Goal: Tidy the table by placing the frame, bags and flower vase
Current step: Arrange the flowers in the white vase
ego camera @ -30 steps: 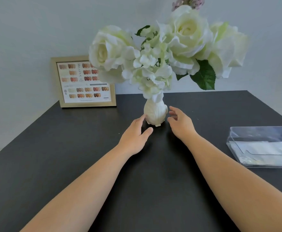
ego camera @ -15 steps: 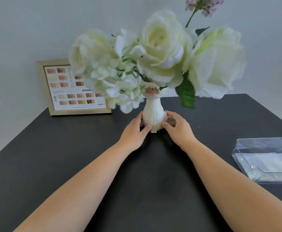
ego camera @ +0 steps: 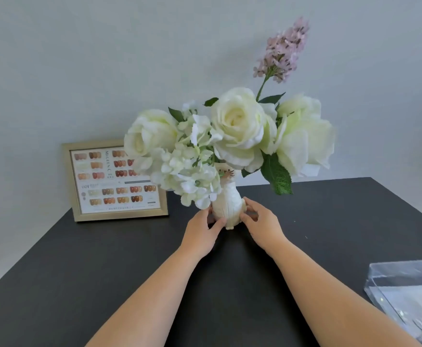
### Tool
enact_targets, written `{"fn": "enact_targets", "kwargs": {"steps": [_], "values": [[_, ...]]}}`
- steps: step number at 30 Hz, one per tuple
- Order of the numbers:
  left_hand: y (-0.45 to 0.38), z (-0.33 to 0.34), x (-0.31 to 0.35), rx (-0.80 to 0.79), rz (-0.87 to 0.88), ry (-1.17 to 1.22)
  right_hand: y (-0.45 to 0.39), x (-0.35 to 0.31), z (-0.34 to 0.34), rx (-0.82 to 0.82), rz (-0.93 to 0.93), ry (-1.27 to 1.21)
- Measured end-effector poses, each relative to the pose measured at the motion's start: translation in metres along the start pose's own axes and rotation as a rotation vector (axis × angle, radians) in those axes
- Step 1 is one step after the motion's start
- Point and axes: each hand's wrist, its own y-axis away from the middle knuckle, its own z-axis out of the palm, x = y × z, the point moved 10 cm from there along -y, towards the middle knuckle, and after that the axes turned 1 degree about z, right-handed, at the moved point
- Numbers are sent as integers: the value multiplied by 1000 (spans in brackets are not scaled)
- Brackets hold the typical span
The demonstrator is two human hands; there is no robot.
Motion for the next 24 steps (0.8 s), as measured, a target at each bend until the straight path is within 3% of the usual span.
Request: {"fn": "enact_targets", "kwargs": {"steps": [9,13,17,21,24], "values": [[-4,-5,-4,13,-5,60,0,-4,2,20,-8,7],[1,-14,-2,57,-19,244,14,-7,-22,191,50,-193],[9,-47,25,130,55,394,28,-48,-56,289,-41,-397],[6,-104,54,328,100,306,36,-98,-84,285,-162,-498],[1,-128,63,364,38,177,37,-114,-89,259,-39,-492]]}}
